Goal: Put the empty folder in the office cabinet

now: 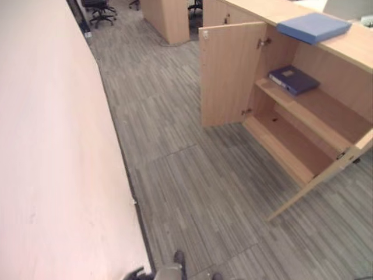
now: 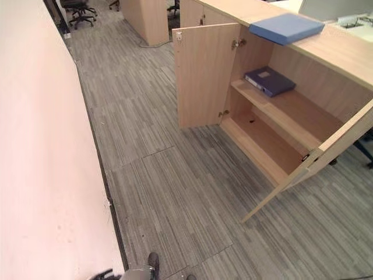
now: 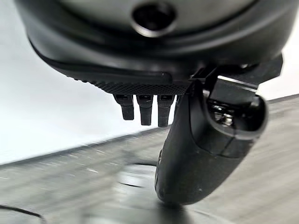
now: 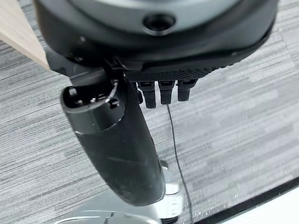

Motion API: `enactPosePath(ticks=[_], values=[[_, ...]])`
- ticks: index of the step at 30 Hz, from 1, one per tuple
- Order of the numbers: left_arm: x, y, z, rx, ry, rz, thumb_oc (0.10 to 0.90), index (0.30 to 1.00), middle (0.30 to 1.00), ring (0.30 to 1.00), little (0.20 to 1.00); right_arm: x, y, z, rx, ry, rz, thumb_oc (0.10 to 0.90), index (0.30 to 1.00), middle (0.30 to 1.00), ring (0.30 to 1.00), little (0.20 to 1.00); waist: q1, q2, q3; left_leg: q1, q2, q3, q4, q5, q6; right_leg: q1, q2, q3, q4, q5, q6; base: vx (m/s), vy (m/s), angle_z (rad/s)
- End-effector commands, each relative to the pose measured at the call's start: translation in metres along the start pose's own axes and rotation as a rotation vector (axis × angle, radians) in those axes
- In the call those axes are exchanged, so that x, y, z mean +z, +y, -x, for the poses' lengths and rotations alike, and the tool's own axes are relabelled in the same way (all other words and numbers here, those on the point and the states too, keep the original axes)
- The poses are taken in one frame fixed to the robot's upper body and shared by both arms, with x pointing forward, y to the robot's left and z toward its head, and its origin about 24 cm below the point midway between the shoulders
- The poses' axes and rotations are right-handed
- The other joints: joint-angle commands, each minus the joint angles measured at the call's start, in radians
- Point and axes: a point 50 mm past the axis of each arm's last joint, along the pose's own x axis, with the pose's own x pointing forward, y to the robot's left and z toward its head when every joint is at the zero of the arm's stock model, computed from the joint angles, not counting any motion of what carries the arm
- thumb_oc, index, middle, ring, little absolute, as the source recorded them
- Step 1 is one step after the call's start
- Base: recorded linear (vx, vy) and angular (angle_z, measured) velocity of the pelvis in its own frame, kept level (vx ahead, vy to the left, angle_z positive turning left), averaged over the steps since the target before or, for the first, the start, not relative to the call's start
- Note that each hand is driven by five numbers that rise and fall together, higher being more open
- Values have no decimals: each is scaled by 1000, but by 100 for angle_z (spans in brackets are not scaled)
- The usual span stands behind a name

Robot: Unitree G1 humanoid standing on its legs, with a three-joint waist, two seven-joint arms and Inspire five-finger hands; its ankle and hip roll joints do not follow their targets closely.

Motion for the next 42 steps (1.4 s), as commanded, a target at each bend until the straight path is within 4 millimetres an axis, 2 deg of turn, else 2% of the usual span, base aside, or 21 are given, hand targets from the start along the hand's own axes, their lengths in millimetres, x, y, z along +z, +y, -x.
enactPosePath(ticks=[1, 4, 5, 6, 13, 15, 16, 17, 20, 21, 22, 25, 27, 28, 29, 30, 34, 38, 40, 41, 42], values=[[-10, -4, 1, -9, 26, -32, 800, 900, 900, 900, 900, -6, -9, 1, -31, 11, 21, 800, 900, 900, 900, 900, 40, 25, -29, -54, -9, -14, -10, 66, 9, 58, -28, -66, 56, -111, 115, 442, 134, -23], [-20, -3, 2, -11, 60, -53, 800, 900, 900, 900, 900, -11, -5, 1, -19, 26, 18, 800, 900, 900, 900, 900, 42, 39, -54, -6, 2, -14, -67, 87, 13, 86, -22, -45, 37, -123, 122, 301, 112, -38], [-25, -2, 3, -19, 78, -88, 800, 900, 900, 900, 900, -15, -5, 1, -15, 44, 26, 800, 900, 900, 900, 900, 41, 32, -78, -33, 5, 18, 5, 75, 19, 99, -58, -41, 35, -137, 136, 323, 149, -45], [-25, -2, 3, -18, 78, -88, 800, 900, 900, 900, 900, -15, -5, 1, -15, 44, 26, 800, 900, 900, 900, 900, 41, 31, -79, -34, 5, 19, 7, 74, 20, 99, -59, -41, 35, -137, 137, 417, 194, -43], [-20, 12, 3, 7, 71, -149, 800, 900, 900, 900, 900, -5, -15, 2, -20, 42, 40, 800, 900, 900, 900, 900, 68, 1, -112, -90, -37, 89, 159, -55, 84, 53, -165, -41, 93, -106, 199, 277, 151, -38], [-13, 15, 2, 14, 51, -174, 800, 900, 900, 900, 900, 4, -21, 3, -33, 13, 29, 800, 900, 900, 900, 900, 77, 1, -119, -92, -55, 107, 175, -96, 108, 13, -201, -52, 167, -58, 225, 225, 195, -31], [-7, 17, 1, 18, 32, -196, 800, 900, 900, 900, 900, 11, -21, 3, -37, -16, 13, 800, 900, 900, 900, 900, 81, 8, -112, -66, -75, 123, 169, -125, 133, -47, -233, -63, 299, 18, 242, 185, 191, -27], [-7, 17, 1, 18, 32, -196, 800, 900, 900, 900, 900, 11, -22, 3, -37, -16, 13, 800, 900, 900, 900, 900, 81, 9, -114, -69, -74, 123, 168, -124, 133, -50, -231, -62, 299, 19, 242, 170, 216, -37], [1, 22, 1, 35, 7, -210, 800, 900, 900, 900, 900, 29, -21, 3, -44, -90, -68, 800, 900, 900, 900, 900, 59, 46, -66, 37, -100, 140, 138, -168, 192, -193, -283, -106, 648, 171, 213, 133, 224, -9], [1, 22, 1, 35, 7, -210, 800, 900, 900, 900, 900, 29, -21, 3, -44, -90, -68, 800, 900, 900, 900, 900, 59, 45, -66, 37, -100, 140, 138, -168, 192, -193, -283, -106, 649, 171, 213, 354, 299, 35], [-1, 26, 2, 54, 7, -191, 800, 900, 900, 900, 900, 44, -19, 5, -71, -184, -159, 800, 900, 900, 900, 900, 30, 65, -27, 138, -103, 138, 111, -209, 198, -286, -301, -140, 754, 120, 203, 317, 147, 13], [-4, 26, 2, 64, 12, -200, 800, 900, 900, 900, 900, 52, -14, 5, -72, -216, -136, 800, 900, 900, 900, 900, 8, 82, 15, 195, -83, 132, 107, -228, 184, -363, -280, -204, 648, 34, 189, 256, -9, -12], [-13, 25, 3, 60, 34, -209, 800, 900, 900, 900, 900, 56, -12, 6, -63, -234, -99, 800, 900, 900, 900, 900, -12, 80, 36, 245, -70, 118, 83, -237, 161, -419, -234, -217, 428, 64, 212, 283, -232, -6], [-13, 26, 3, 68, 38, -204, 800, 900, 900, 900, 900, 57, -11, 6, -61, -242, -91, 800, 900, 900, 900, 900, -29, 58, 38, 272, -74, 109, 57, -228, 143, -441, -208, -200, 234, 131, 228, 209, -210, -4], [-13, 26, 3, 68, 38, -204, 800, 900, 900, 900, 900, 57, -11, 6, -61, -242, -91, 800, 900, 900, 900, 900, -29, 59, 40, 274, -73, 109, 56, -228, 143, -438, -207, -201, 232, 131, 228, 402, -355, 16], [-11, 29, 3, 89, 33, -183, 800, 900, 900, 900, 900, 48, -8, 5, -54, -218, -81, 800, 900, 900, 900, 900, -34, 30, 33, 309, -80, 82, 35, -244, 123, -418, -186, -173, 108, 170, 243, 279, -210, 45], [-5, 26, 2, 93, 10, -162, 800, 900, 900, 900, 900, 36, -4, 3, -48, -175, -19, 800, 900, 900, 900, 900, -26, 17, 11, 331, -40, 47, 34, -263, 104, -406, -171, -195, 157, 165, 224, 378, -318, 66], [11, 17, 0, 76, -41, -290, 800, 900, 900, 900, 900, 47, -14, 5, -88, -227, -78, 800, 900, 900, 900, 900, -41, 22, 11, 319, 17, 56, 86, -284, 78, -445, -154, -207, 261, 92, 191, 228, -177, 13], [29, 13, -1, 69, -114, -321, 800, 900, 900, 900, 900, 52, -16, 7, -99, -260, -76, 800, 900, 900, 900, 900, -55, 23, 5, 310, 67, 68, 165, -223, 39, -418, -119, -202, 281, 39, 157, 361, -335, -28], [47, 9, 1, 51, -195, -283, 800, 900, 900, 900, 900, 46, -18, 7, -107, -247, -65, 800, 900, 900, 900, 900, -47, -2, 16, 197, 91, 55, 454, -69, 44, -334, -83, -195, 243, 4, 105, 299, -438, -5], [57, 7, 2, 48, -242, -297, 800, 900, 900, 900, 900, 44, -19, 7, -113, -238, -66, 800, 900, 900, 900, 900, -37, -16, 27, 135, 86, 38, 586, -22, 52, -309, -74, -192, 229, -2, 85, 209, -351, 8]])
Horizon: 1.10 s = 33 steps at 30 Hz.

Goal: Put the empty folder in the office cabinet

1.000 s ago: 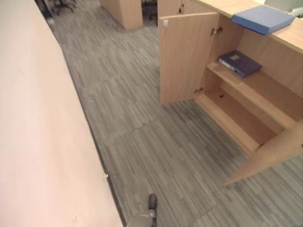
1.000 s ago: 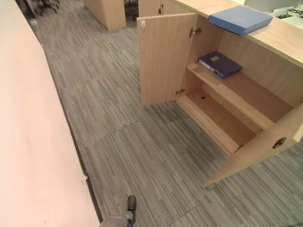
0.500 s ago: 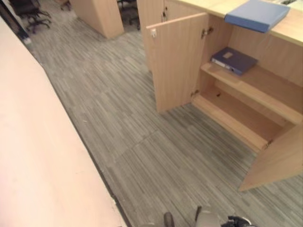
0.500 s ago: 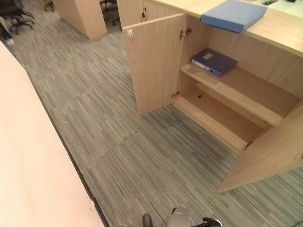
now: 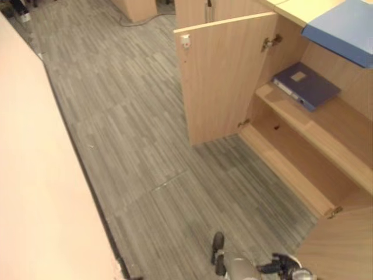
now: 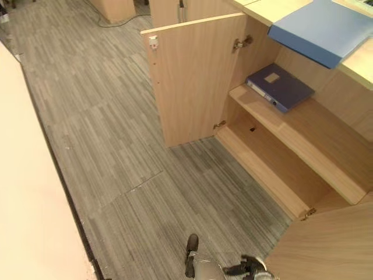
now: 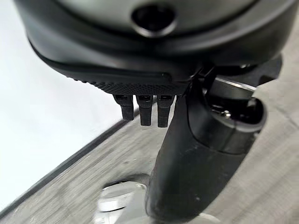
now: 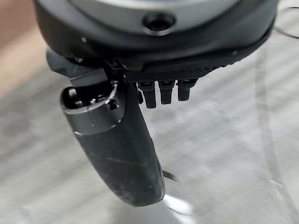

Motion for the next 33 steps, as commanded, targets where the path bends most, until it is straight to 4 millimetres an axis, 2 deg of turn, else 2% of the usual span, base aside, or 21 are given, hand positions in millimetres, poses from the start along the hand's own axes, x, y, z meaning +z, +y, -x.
enactPosePath(ticks=[1, 2, 4, 6, 8, 9, 10, 11, 12, 13, 14, 15, 16, 17, 21, 22, 23, 25, 29, 30, 33], values=[[19, 3, 0, 0, -115, 19, 800, 900, 900, 900, 900, -29, -10, 5, -39, 90, 9, 800, 900, 900, 900, 900, -5, -18, 23, -118, 32, -19, 142, 265, 51, 60, -68, 55, 0, -31, 98, 128, -228, -10], [27, 4, 1, 0, -157, 6, 800, 900, 900, 900, 900, -32, -15, 6, -53, 105, 2, 800, 900, 900, 900, 900, 10, -36, 34, -194, 17, -8, 252, 253, 67, 96, -63, 66, -18, -45, 86, 82, -119, -31], [27, 5, 2, 0, -162, 31, 800, 900, 900, 900, 900, -34, -16, 7, -58, 112, -4, 800, 900, 900, 900, 900, 16, -42, 34, -225, 12, 0, 254, 229, 73, 112, -67, 74, -24, -49, 87, 146, -96, -18], [22, 5, 2, 6, -143, 79, 800, 900, 900, 900, 900, -38, -17, 7, -62, 124, -24, 800, 900, 900, 900, 900, 30, -52, 31, -279, -3, 1, 189, 199, 79, 148, -76, 88, -40, -54, 92, 214, -20, -20], [14, 4, 2, 9, -111, 85, 800, 900, 900, 900, 900, -42, -16, 8, -59, 137, -31, 800, 900, 900, 900, 900, 38, -59, 23, -303, -11, -1, 62, 192, 76, 173, -84, 103, -49, -65, 102, 236, 52, -17], [10, 3, 2, 9, -93, 91, 800, 900, 900, 900, 900, -44, -16, 9, -57, 143, -34, 800, 900, 900, 900, 900, 46, -57, 19, -307, -21, -17, -65, 201, 70, 191, -84, 111, -53, -75, 107, 355, 140, -12], [6, 2, 2, 8, -82, 106, 800, 900, 900, 900, 900, -46, -16, 9, -57, 145, -39, 800, 900, 900, 900, 900, 63, -33, 15, -313, -31, -93, -279, 291, 42, 225, -64, 131, -55, -97, 112, 278, 123, -6], [6, 2, 2, 7, -82, 106, 800, 900, 900, 900, 900, -46, -16, 9, -58, 145, -38, 800, 900, 900, 900, 900, 61, -33, 13, -313, -31, -94, -283, 294, 42, 224, -64, 130, -55, -96, 111, 406, 148, -25], [4, 0, 3, 2, -72, 105, 800, 900, 900, 900, 900, -49, -14, 10, -55, 151, -38, 800, 900, 900, 900, 900, 77, -19, 15, -330, -38, -190, -431, 337, 30, 263, -48, 168, -57, -118, 116, 311, 101, -39], [1, -2, 2, -3, -59, 102, 800, 900, 900, 900, 900, -51, -15, 10, -56, 158, -38, 800, 900, 900, 900, 900, 79, -13, 10, -344, -42, -228, -457, 346, 22, 272, -42, 184, -61, -121, 119, 314, 102, -64], [1, -2, 2, -3, -59, 102, 800, 900, 900, 900, 900, -51, -15, 10, -56, 158, -38, 800, 900, 900, 900, 900, 80, -14, 12, -340, -42, -226, -459, 346, 23, 275, -43, 185, -61, -122, 119, 211, 94, -69], [-5, -4, 3, -14, -31, 95, 800, 900, 900, 900, 900, -55, -12, 12, -45, 168, -32, 800, 900, 900, 900, 900, 84, -6, 4, -317, -44, -267, -492, 351, 20, 283, -33, 219, -58, -128, 127, 117, 58, -96], [-5, -4, 3, -14, -31, 95, 800, 900, 900, 900, 900, -55, -12, 12, -45, 168, -32, 800, 900, 900, 900, 900, 84, -5, 4, -318, -44, -267, -492, 351, 20, 282, -33, 219, -58, -128, 127, 421, 288, -109], [-17, -8, 4, -23, 22, 71, 800, 900, 900, 900, 900, -61, -9, 13, -31, 187, -31, 800, 900, 900, 900, 900, 83, 10, -21, -288, -42, -280, -473, 372, 13, 306, -43, 270, -62, -134, 147, 410, 329, -108], [-21, -5, 4, -18, 39, 13, 800, 900, 900, 900, 900, -63, -2, 13, -2, 190, -33, 800, 900, 900, 900, 900, 76, 1, -53, -252, -55, -236, -456, 340, 30, 305, -77, 318, -66, -122, 170, 260, 234, -106], [-18, -1, 3, -7, 32, -7, 800, 900, 900, 900, 900, -60, 3, 12, 20, 188, -19, 800, 900, 900, 900, 900, 72, -3, -68, -234, -68, -204, -451, 313, 53, 289, -97, 349, -64, -106, 185, 213, 242, -41], [-18, -1, 3, -7, 32, -8, 800, 900, 900, 900, 900, -60, 3, 12, 20, 188, -20, 800, 900, 900, 900, 900, 74, -4, -67, -234, -68, -202, -450, 312, 54, 289, -97, 351, -64, -106, 185, 182, 214, -47], [-10, 5, 1, 14, 11, -1, 800, 900, 900, 900, 900, -53, 9, 10, 35, 167, -6, 800, 900, 900, 900, 900, 72, -4, -84, -210, -89, -160, -453, 276, 85, 267, -124, 372, -68, -78, 209, 169, 191, -83], [-5, 10, 1, 28, -11, -25, 800, 900, 900, 900, 900, -32, 16, 5, 57, 94, 17, 800, 900, 900, 900, 900, 72, 6, -97, -190, -112, -109, -451, 234, 110, 232, -159, 368, -53, -46, 238, 128, 184, -67], [-5, 10, 1, 28, -10, -26, 800, 900, 900, 900, 900, -32, 16, 5, 57, 94, 17, 800, 900, 900, 900, 900, 73, 6, -97, -190, -112, -108, -451, 233, 110, 232, -159, 369, -52, -46, 238, 110, 169, -48], [-7, 11, 1, 29, -2, -40, 800, 900, 900, 900, 900, -21, 17, 4, 58, 45, 32, 800, 900, 900, 900, 900, 72, 18, -90, -175, -124, -74, -443, 206, 129, 187, -191, 333, 38, -7, 247, 84, 163, -41]])
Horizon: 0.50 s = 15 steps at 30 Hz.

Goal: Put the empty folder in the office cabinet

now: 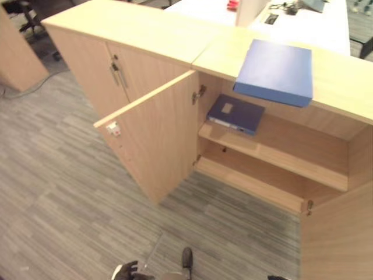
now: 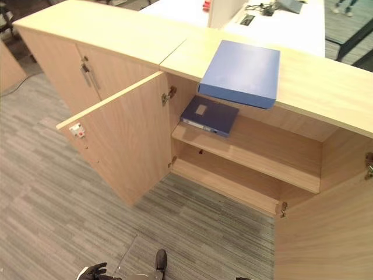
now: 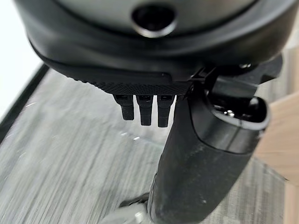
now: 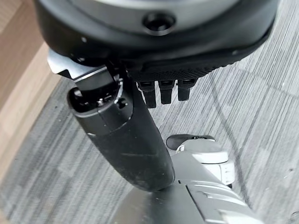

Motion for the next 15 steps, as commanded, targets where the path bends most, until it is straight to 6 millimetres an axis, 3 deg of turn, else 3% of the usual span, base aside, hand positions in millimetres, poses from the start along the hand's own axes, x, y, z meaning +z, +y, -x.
enactPosePath(ticks=[1, 2, 4, 5, 6, 7, 8, 9, 10, 13, 15], values=[[-20, 1, 4, 14, 63, -25, 800, 900, 900, 900, 900, 36, -4, 0, 3, -143, 51, 800, 900, 900, 900, 900, 22, 48, 8, -6, 33, -46, 82, -140, -42, -148, -50, -81, 191, 184, 8, 61, 165, -50], [-20, 1, 4, 14, 63, -25, 800, 900, 900, 900, 900, 36, -4, 0, 3, -143, 51, 800, 900, 900, 900, 900, 23, 48, 7, -7, 33, -46, 83, -140, -42, -148, -50, -81, 191, 184, 8, 57, 155, -54], [-26, 2, 5, 12, 85, -30, 800, 900, 900, 900, 900, 39, -5, 1, -1, -157, 51, 800, 900, 900, 900, 900, 23, 57, 27, 29, 38, -14, 77, -154, -32, -176, -77, -161, 268, 204, -8, 102, 138, -50], [-36, 1, 7, 10, 121, -22, 800, 900, 900, 900, 900, 37, -3, 1, 7, -152, 64, 800, 900, 900, 900, 900, 27, 55, 35, 75, 40, 18, 62, -181, -37, -190, -96, -259, 279, 177, -7, 146, 119, -56], [-37, 1, 7, 11, 122, -22, 800, 900, 900, 900, 900, 37, -3, 1, 7, -152, 65, 800, 900, 900, 900, 900, 26, 55, 37, 79, 40, 17, 60, -181, -38, -186, -96, -261, 280, 174, -7, 118, 62, -71], [-39, 1, 8, 11, 132, -13, 800, 900, 900, 900, 900, 38, -4, 1, 6, -157, 72, 800, 900, 900, 900, 900, 25, 58, 43, 81, 49, 36, 57, -173, -39, -209, -84, -312, 245, 171, -17, 125, -76, -76], [-42, 2, 8, 16, 148, -1, 800, 900, 900, 900, 900, 40, -6, 1, 0, -155, 75, 800, 900, 900, 900, 900, 21, 53, 57, 109, 55, 45, 49, -194, -54, -245, -49, -342, 158, 155, 5, 63, -71, -62], [-42, 2, 8, 16, 146, 0, 800, 900, 900, 900, 900, 41, -6, 1, 0, -157, 74, 800, 900, 900, 900, 900, 21, 52, 57, 96, 55, 51, 53, -180, -50, -249, -49, -350, 146, 173, -6, 252, -174, -42], [-41, 1, 8, 19, 155, -14, 800, 900, 900, 900, 900, 42, -8, 0, -9, -149, 70, 800, 900, 900, 900, 900, 12, 48, 80, 142, 59, 57, 42, -211, -67, -296, -33, -390, 7, 220, 35, 121, -107, -17], [-35, 2, 6, 21, 143, -18, 800, 900, 900, 900, 900, 38, -11, 0, -17, -126, 64, 800, 900, 900, 900, 900, 0, 42, 95, 164, 67, 55, 44, -228, -82, -300, -27, -410, -97, 249, 51, 232, -180, -10], [-31, 0, 5, 28, 127, 12, 800, 900, 900, 900, 900, 17, -8, -1, -16, -53, 58, 800, 900, 900, 900, 900, 4, 21, 76, 201, 63, 34, 32, -246, -97, -241, -25, -423, -146, 258, 42, 352, -232, 22]])
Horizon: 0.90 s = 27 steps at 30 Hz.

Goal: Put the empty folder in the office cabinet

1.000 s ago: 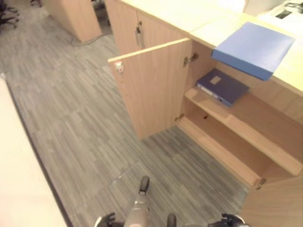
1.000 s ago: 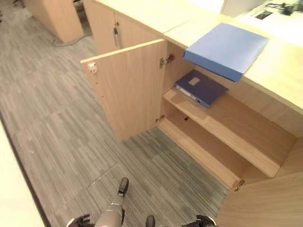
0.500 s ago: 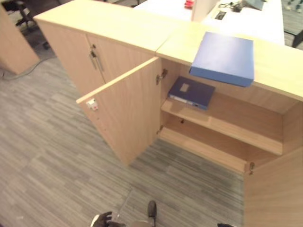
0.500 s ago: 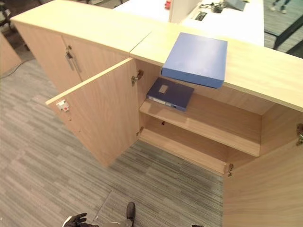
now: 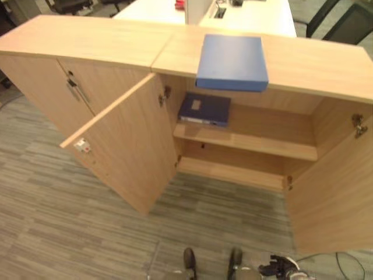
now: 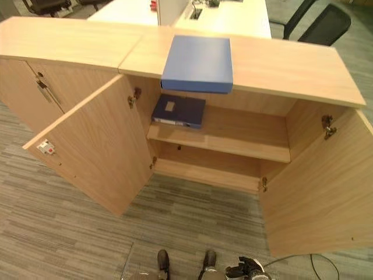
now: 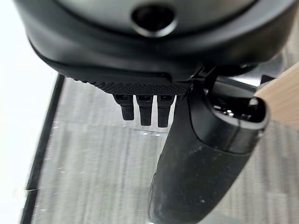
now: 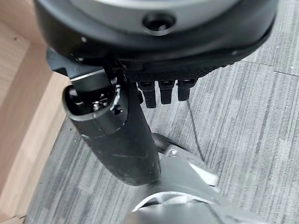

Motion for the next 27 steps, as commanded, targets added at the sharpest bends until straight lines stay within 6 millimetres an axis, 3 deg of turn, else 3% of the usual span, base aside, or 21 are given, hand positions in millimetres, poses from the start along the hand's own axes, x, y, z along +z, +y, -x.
enactPosePath(ticks=[1, 3, 6, 9, 10, 13, 16, 19, 23, 25, 26, 27], values=[[17, 11, -2, 53, -55, 25, 800, 900, 900, 900, 900, -29, 7, 4, 28, 94, 27, 800, 900, 900, 900, 900, 3, -10, 7, 195, 8, -125, 25, -205, -100, 0, 7, -38, -11, 139, 1, 303, -185, 36], [22, 9, -2, 45, -69, 15, 800, 900, 900, 900, 900, -39, 7, 5, 28, 139, 43, 800, 900, 900, 900, 900, 4, -7, -9, 207, 33, -144, 19, -206, -113, 14, 11, -59, 15, 121, -6, 293, -246, 68], [23, 4, -2, 29, -68, -26, 800, 900, 900, 900, 900, -39, 6, 5, 27, 147, 43, 800, 900, 900, 900, 900, 1, -4, -20, 216, 58, -153, 22, -208, -127, 24, 22, -63, 32, 97, -20, 261, -229, 79], [35, -1, -2, 5, -112, -123, 800, 900, 900, 900, 900, -17, 2, 1, 18, 72, 12, 800, 900, 900, 900, 900, -10, -15, -36, 212, 91, -147, 38, -194, -149, 26, 46, -62, 41, 68, -52, 167, -207, -10], [34, -1, -2, 5, -110, -123, 800, 900, 900, 900, 900, -17, 2, 1, 18, 73, 14, 800, 900, 900, 900, 900, -8, -5, -37, 224, 103, -148, 36, -209, -154, 33, 58, -54, 48, 53, -45, 144, -144, 30], [43, 0, -2, 9, -143, -133, 800, 900, 900, 900, 900, -2, 2, -1, 22, 18, 9, 800, 900, 900, 900, 900, -7, -19, -42, 202, 127, -145, 108, -181, -168, 43, 79, -48, 53, 24, -82, 124, -205, -17], [47, 2, -2, 13, -159, -132, 800, 900, 900, 900, 900, 5, 5, -1, 32, -5, 12, 800, 900, 900, 900, 900, 10, -39, -32, 148, 151, -144, 290, -127, -183, 105, 118, -37, 34, -14, -119, 108, -260, -9], [44, 5, -2, 23, -147, -71, 800, 900, 900, 900, 900, 3, 5, -1, 29, 1, -1, 800, 900, 900, 900, 900, 41, -58, -5, 33, 190, -157, 598, -64, -166, 184, 161, -22, 22, -65, -162, 147, -270, -9], [33, 5, -2, 26, -113, -26, 800, 900, 900, 900, 900, -5, 5, 0, 30, 18, -12, 800, 900, 900, 900, 900, 57, -64, 2, -38, 158, -165, 604, -97, -144, 205, 160, -3, 11, -77, -164, 59, -87, -18], [27, 4, -2, 24, -94, -20, 800, 900, 900, 900, 900, -13, 5, 2, 32, 36, -3, 800, 900, 900, 900, 900, 61, -81, -1, -81, 105, -171, 505, -127, -127, 206, 141, 7, -10, -58, -152, 20, 54, -6], [22, 3, -1, 17, -77, -17, 800, 900, 900, 900, 900, -19, 6, 3, 37, 55, 19, 800, 900, 900, 900, 900, 78, -77, -6, -110, 44, -229, 343, -115, -134, 217, 148, 25, -19, -60, -143, 25, 72, -13], [22, 3, -1, 17, -77, -17, 800, 900, 900, 900, 900, -19, 6, 3, 37, 55, 19, 800, 900, 900, 900, 900, 78, -78, -4, -106, 43, -228, 339, -114, -134, 219, 147, 26, -19, -60, -142, 107, 69, -19]])
